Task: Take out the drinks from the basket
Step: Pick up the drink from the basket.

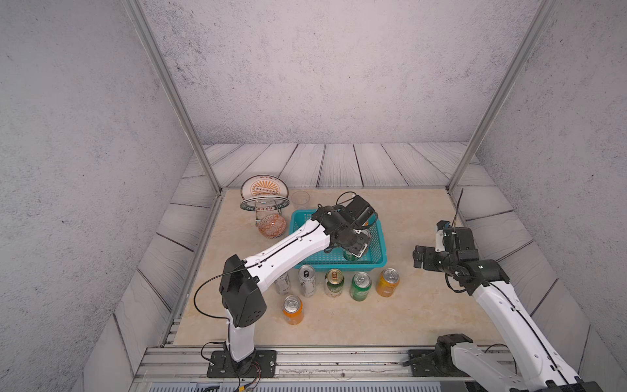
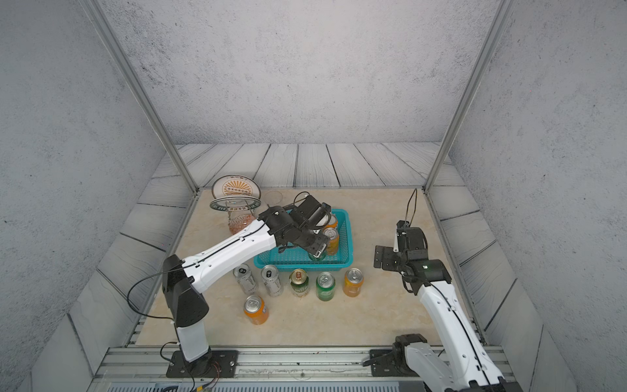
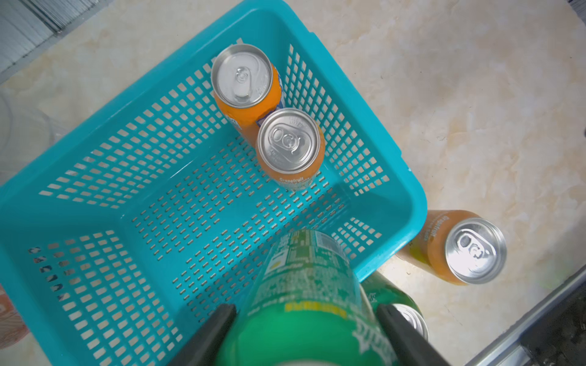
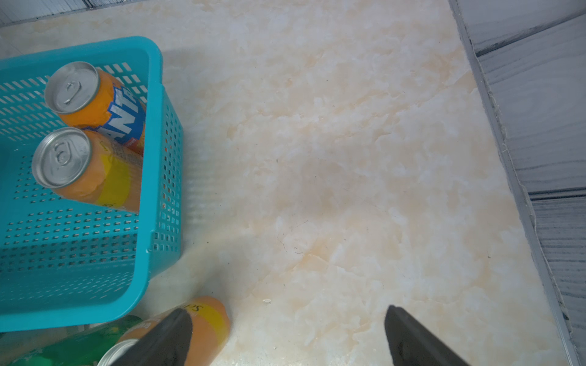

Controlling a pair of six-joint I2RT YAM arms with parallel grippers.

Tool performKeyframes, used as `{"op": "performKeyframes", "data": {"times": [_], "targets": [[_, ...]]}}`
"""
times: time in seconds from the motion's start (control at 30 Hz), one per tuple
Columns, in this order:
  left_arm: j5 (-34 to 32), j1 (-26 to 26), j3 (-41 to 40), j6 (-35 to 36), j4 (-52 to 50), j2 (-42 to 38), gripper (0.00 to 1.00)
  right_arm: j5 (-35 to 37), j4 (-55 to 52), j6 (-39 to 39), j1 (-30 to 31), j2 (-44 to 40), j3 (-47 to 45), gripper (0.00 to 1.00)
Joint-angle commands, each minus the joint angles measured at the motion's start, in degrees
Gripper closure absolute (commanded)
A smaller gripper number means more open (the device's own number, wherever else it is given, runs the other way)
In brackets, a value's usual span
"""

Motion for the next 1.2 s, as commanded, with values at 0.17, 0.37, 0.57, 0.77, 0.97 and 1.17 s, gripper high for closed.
{"op": "performKeyframes", "data": {"times": [0.17,0.37,0.57,0.77,0.97,1.17], "targets": [[-1.8,-0.2,-8.1,0.5,1.0,-14.6,0.38,-0.4,0.0,-0.4,-0.4,-0.6,-0.4,0.01],[-2.3,-0.1,-10.8,-0.6,-1.3,-21.8,0.37,-0.2,-0.1,-0.4,-0.3,-0.4,-0.4,0.01],[-0.8,-0.2,-16.2,-2.6,-1.0,-28.4,0.38,-0.1,-0.1,-0.4,-0.3,-0.4,-0.2,0.01],[1.3,-1.3,-22.9,-4.5,-0.1,-32.3,0.39,0.1,0.0,-0.4,-0.4,-0.1,-0.3,0.01],[-0.8,-6.6,-24.9,-5.1,-1.4,-30.7,0.4,0.4,-0.2,-0.4,-0.3,0.2,-0.1,0.01],[-2.5,-10.1,-25.9,-6.3,-1.6,-28.6,0.4,0.7,-0.2,-0.4,-0.3,0.1,-0.1,0.01]]}}
